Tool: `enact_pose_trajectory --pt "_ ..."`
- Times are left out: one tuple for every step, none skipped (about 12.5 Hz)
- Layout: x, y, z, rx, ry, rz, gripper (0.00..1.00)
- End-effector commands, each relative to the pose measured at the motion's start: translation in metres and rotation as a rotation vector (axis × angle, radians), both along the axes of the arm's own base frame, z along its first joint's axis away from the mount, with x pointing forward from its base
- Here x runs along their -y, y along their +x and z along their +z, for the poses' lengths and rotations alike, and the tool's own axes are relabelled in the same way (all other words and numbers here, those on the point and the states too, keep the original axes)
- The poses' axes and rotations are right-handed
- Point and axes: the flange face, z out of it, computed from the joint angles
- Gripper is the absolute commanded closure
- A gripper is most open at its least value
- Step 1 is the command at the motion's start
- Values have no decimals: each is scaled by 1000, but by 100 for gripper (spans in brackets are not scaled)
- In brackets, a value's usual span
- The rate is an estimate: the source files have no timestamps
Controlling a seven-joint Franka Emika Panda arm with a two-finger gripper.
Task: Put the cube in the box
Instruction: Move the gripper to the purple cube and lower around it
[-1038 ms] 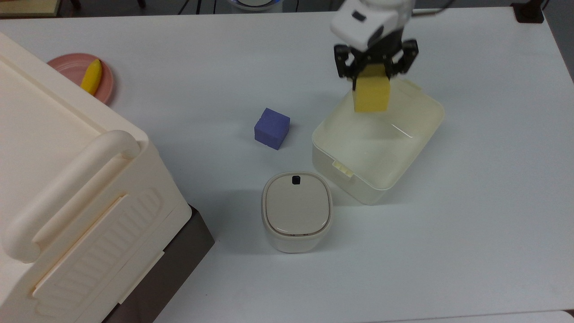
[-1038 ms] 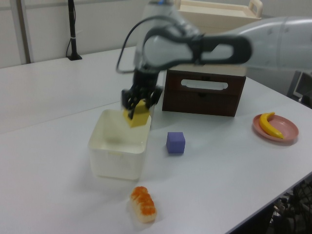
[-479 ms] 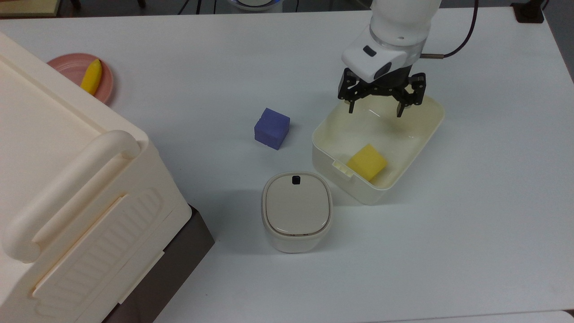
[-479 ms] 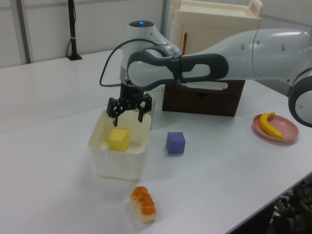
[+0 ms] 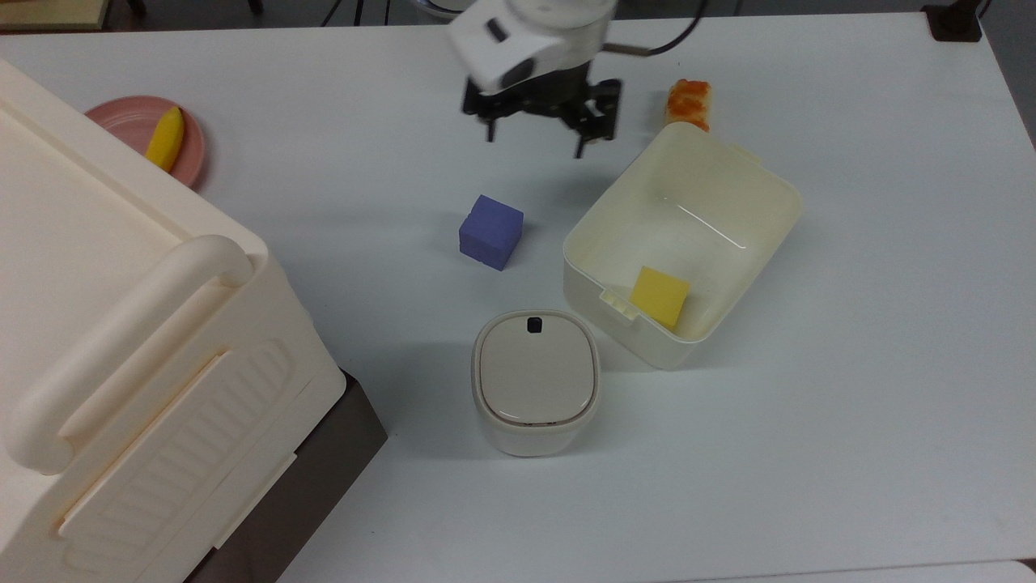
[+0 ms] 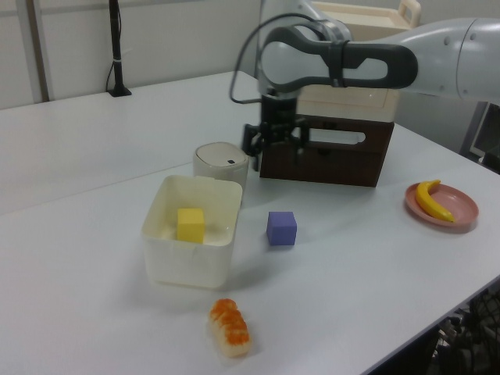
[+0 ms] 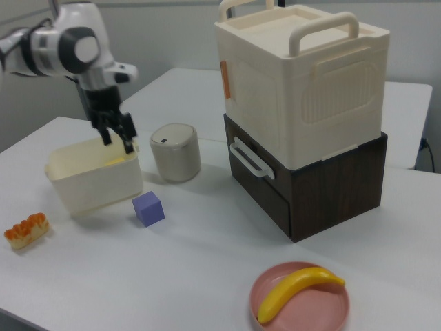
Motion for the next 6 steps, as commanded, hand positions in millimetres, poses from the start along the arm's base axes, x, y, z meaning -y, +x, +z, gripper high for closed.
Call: enact_pose_trajectory --pt "60 -5 -50 11 -12 -111 0" --pt "69 -7 -65 32 -14 -176 0" --pt "70 -10 -82 54 -10 -207 0" --pt "63 -14 -100 77 -5 -205 0" --pt "58 -15 -112 103 2 -202 0" --pt "56 -13 -120 141 11 -247 0"
